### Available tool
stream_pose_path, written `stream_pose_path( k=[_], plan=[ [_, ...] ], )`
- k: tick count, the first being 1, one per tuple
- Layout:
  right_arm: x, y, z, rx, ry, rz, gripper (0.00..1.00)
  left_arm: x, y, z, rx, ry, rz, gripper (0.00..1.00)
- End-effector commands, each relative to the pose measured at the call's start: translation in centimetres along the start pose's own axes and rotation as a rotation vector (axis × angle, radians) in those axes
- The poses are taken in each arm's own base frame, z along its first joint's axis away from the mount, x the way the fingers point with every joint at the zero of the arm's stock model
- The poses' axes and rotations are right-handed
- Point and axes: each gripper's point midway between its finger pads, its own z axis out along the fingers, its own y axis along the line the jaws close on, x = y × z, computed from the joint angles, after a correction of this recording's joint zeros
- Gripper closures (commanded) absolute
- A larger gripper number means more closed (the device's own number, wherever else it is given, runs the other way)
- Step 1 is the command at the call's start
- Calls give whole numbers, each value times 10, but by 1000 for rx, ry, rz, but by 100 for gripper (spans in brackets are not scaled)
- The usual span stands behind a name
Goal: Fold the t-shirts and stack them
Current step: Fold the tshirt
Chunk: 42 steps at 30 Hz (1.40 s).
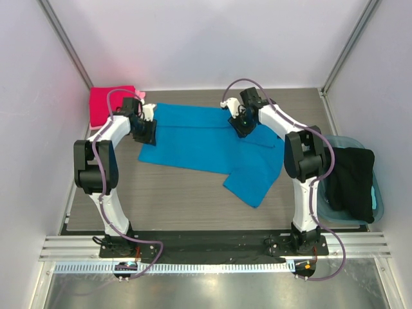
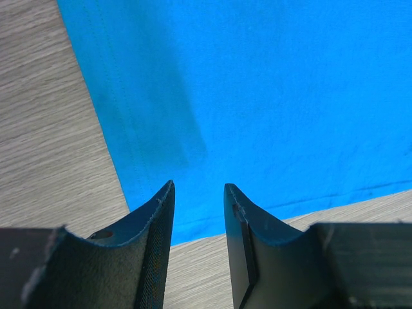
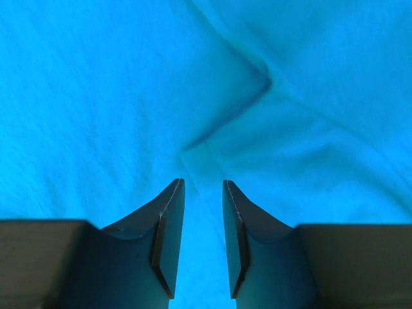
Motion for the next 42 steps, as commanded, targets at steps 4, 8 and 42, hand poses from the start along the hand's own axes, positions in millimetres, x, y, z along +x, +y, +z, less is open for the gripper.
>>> stream_pose_path(
  k=[4,8,42],
  plan=[
    [16,-41,-74,157,-39,65,64,-23,1,-6,6,-66,3,62],
    [60,-48,-84,166,28,93,64,-19,3,0,3,-47,-1,62],
    [117,-61,-50,72,179,159,64,6,23,25,-61,70,-8,62]
  ],
)
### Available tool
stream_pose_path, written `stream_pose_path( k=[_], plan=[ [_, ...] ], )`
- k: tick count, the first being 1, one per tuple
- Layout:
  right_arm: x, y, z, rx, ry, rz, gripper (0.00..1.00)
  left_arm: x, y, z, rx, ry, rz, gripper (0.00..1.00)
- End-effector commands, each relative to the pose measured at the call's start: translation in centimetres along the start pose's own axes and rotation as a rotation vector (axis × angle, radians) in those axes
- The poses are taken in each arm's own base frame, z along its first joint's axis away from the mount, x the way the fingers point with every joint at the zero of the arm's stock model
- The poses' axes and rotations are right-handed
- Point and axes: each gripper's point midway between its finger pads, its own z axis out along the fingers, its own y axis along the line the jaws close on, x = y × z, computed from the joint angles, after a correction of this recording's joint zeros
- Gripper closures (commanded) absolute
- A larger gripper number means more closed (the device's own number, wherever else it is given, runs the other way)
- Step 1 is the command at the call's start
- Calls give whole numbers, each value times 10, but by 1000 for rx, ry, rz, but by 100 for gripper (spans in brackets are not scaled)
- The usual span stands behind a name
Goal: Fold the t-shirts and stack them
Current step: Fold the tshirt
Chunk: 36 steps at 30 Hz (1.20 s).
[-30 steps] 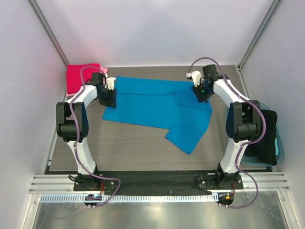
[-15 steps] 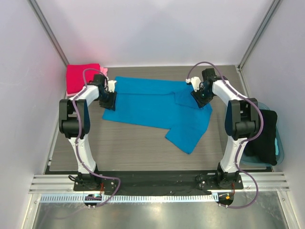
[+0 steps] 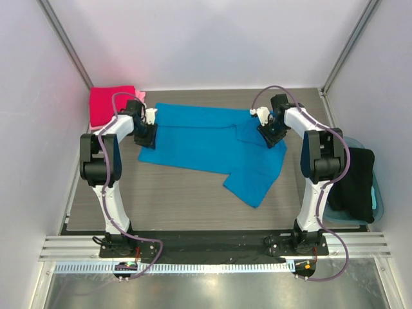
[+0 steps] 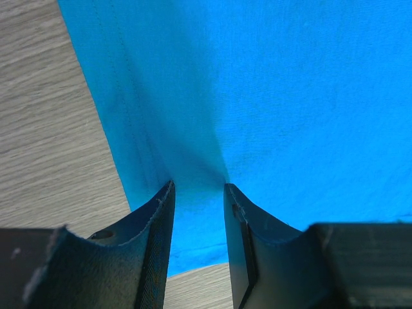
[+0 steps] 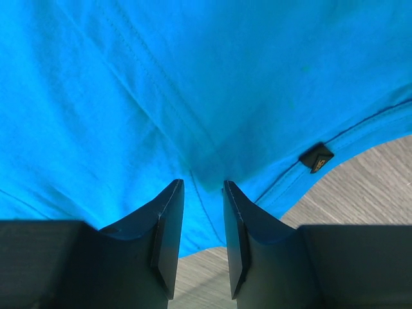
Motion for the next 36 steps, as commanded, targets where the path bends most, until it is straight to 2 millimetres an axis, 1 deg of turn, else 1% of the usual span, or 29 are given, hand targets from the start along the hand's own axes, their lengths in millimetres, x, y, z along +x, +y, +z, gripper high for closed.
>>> stream_pose_path(
  k=[1,5,10,11,13,14,16,18,22,26,27,28,32,34,36],
  plan=[
    [-15,-14,-7,33,-44,3,65,-10,6,-5,-21,-20,8,62],
    [-15,-14,-4,29,-39,8,70,-10,6,-5,-20,-20,11,62],
    [-10,-11,-4,26,-26,10,73,-10,6,-5,-21,-20,10,62],
    [-9,-11,-5,28,-27,8,75,-10,6,-4,-20,-19,10,62],
    [-6,-9,-5,24,-21,9,83,-10,6,-4,-17,-19,7,62],
    [-6,-9,-9,29,-26,10,90,-10,6,-4,-15,-20,5,62],
    [-10,-11,-14,41,-40,12,97,-12,6,-3,-14,-23,6,63],
    [-13,-13,-22,57,-55,14,99,-13,5,-3,-13,-25,5,63],
    [-16,-14,-34,72,-69,12,99,-14,4,-2,-6,-29,-1,63],
    [-11,-11,-36,72,-59,11,99,-14,4,0,-1,-28,-6,63],
    [-10,-11,-35,76,-53,16,95,-15,4,0,2,-30,-5,63],
    [-7,-11,-31,73,-41,20,83,-17,4,-1,1,-33,-6,62],
    [-1,-9,-24,58,-21,24,75,-19,4,-1,1,-38,-7,63],
    [1,-8,-20,55,-12,21,70,-18,3,-1,-1,-34,-4,63],
    [2,-8,-17,53,-4,18,69,-18,4,-2,-5,-35,-3,63]
  ],
)
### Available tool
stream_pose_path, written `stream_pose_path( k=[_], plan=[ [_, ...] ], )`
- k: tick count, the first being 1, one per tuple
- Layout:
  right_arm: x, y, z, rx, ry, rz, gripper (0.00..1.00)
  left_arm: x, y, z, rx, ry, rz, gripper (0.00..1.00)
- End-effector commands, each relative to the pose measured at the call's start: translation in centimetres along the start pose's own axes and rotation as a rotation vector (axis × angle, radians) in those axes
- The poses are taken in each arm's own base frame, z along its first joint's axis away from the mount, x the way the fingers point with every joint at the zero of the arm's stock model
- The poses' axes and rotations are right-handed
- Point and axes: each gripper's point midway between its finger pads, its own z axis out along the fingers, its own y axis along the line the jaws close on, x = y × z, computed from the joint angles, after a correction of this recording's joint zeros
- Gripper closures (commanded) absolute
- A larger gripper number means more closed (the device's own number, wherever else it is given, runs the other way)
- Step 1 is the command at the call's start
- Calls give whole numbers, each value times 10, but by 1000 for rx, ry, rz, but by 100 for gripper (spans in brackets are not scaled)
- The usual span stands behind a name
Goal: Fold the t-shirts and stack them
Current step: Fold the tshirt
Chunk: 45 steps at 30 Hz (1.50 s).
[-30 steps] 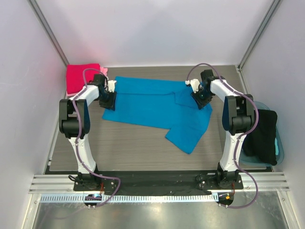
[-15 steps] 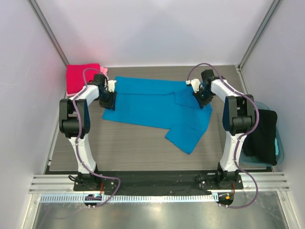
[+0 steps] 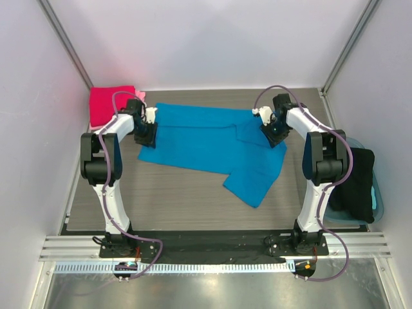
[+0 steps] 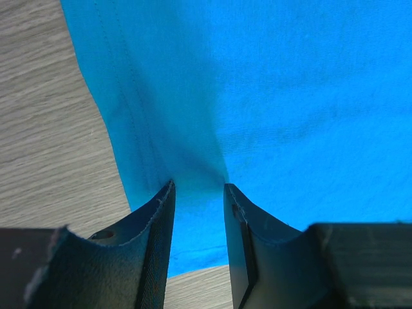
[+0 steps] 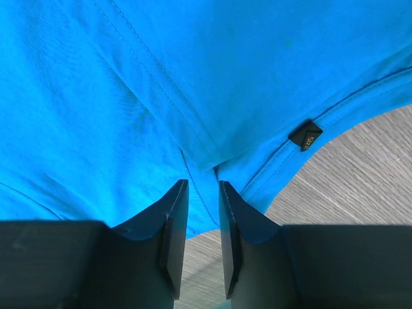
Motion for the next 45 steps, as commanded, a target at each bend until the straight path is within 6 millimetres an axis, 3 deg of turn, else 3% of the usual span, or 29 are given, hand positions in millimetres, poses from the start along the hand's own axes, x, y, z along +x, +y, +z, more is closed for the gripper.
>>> stream_pose_path(
  k=[1,14,18,26,34,39,45],
  plan=[
    [-2,-4,-6,21,-8,0,68,-10,3,-3,-6,-26,0,63],
    [-7,-3,9,-12,-6,15,69,-8,5,-5,-26,-17,9,63],
    [-9,-4,9,-10,-14,15,78,-6,5,-4,-25,-12,8,63],
    [-15,-9,4,17,-38,19,73,-8,3,-2,-16,-17,8,63],
    [-18,-11,-1,29,-51,19,95,-8,1,-3,-13,-21,11,63],
    [-21,-11,-19,47,-73,13,98,-7,0,-2,-10,-22,8,63],
    [-15,3,-28,30,-67,3,99,-8,-2,2,3,-21,-2,63]
  ],
)
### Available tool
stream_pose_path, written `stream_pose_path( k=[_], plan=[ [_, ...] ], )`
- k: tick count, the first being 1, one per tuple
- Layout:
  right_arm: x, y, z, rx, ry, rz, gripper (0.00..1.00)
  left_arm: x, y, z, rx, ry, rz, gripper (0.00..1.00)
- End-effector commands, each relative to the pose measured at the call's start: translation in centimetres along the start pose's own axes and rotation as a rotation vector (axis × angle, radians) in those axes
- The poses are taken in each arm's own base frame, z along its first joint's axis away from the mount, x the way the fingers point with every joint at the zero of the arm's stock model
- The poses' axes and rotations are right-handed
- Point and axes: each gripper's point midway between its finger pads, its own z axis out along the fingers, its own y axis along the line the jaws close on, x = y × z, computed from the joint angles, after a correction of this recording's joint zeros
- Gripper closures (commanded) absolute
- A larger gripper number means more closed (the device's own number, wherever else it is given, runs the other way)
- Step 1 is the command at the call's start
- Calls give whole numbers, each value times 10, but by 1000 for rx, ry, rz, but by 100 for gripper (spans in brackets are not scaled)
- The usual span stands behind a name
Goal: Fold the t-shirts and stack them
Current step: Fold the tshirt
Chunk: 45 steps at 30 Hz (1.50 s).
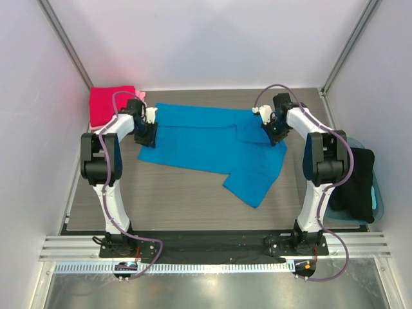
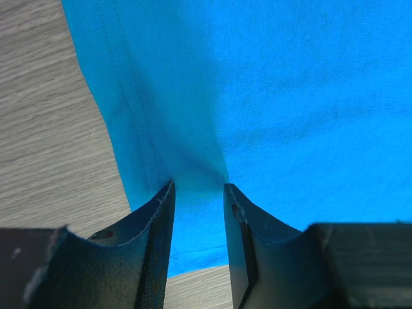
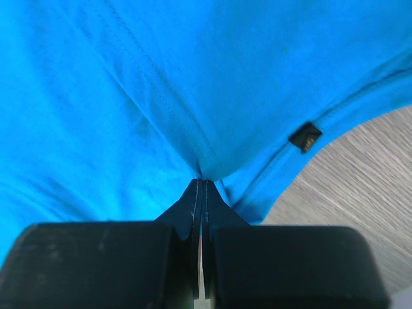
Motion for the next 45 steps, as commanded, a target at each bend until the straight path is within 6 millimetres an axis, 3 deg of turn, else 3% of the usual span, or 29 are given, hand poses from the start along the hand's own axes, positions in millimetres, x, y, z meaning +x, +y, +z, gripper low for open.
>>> stream_pose_path(
  k=[1,10,12,13,16,20,22,23,25,26,27,28,29,34,41,45],
  plan=[
    [-14,5,-33,32,-65,-18,99,-9,-2,2,10,-23,-4,63],
    [-10,25,-34,-6,-50,-35,99,-11,-2,2,11,-26,-7,63],
    [-11,27,-35,-7,-52,-35,92,-10,-2,2,10,-26,-7,63],
    [-12,27,-36,-4,-52,-34,79,-11,-2,1,9,-29,-6,63],
    [-12,22,-39,23,-50,-39,73,-12,-2,-1,7,-33,-3,63],
    [-26,21,-74,26,-104,-91,66,-16,-2,-9,-1,-47,6,63],
    [-20,39,-97,-45,-113,-140,64,-18,-4,-14,5,-57,10,63],
    [-17,62,-101,-151,-145,-186,63,-21,-5,-19,6,-71,11,62],
    [-4,85,-118,-195,-176,-337,62,-21,-6,-23,8,-75,21,62],
    [17,99,-107,-228,-146,-353,62,-22,-6,-25,6,-76,25,62],
    [18,103,-104,-217,-172,-421,61,-21,-6,-25,2,-72,25,62],
    [37,120,-91,-253,-144,-450,60,-23,-4,-27,-6,-75,29,61],
    [37,126,-98,-225,-184,-486,60,-23,-4,-27,-9,-72,29,61],
    [36,154,-85,-193,-278,-647,59,-26,-1,-33,-27,-70,31,53],
    [71,200,-57,-270,-252,-877,60,-24,1,-34,-42,-66,36,51],
    [78,211,-56,-325,-252,-911,60,-23,4,-36,-62,-65,45,51]
  ],
)
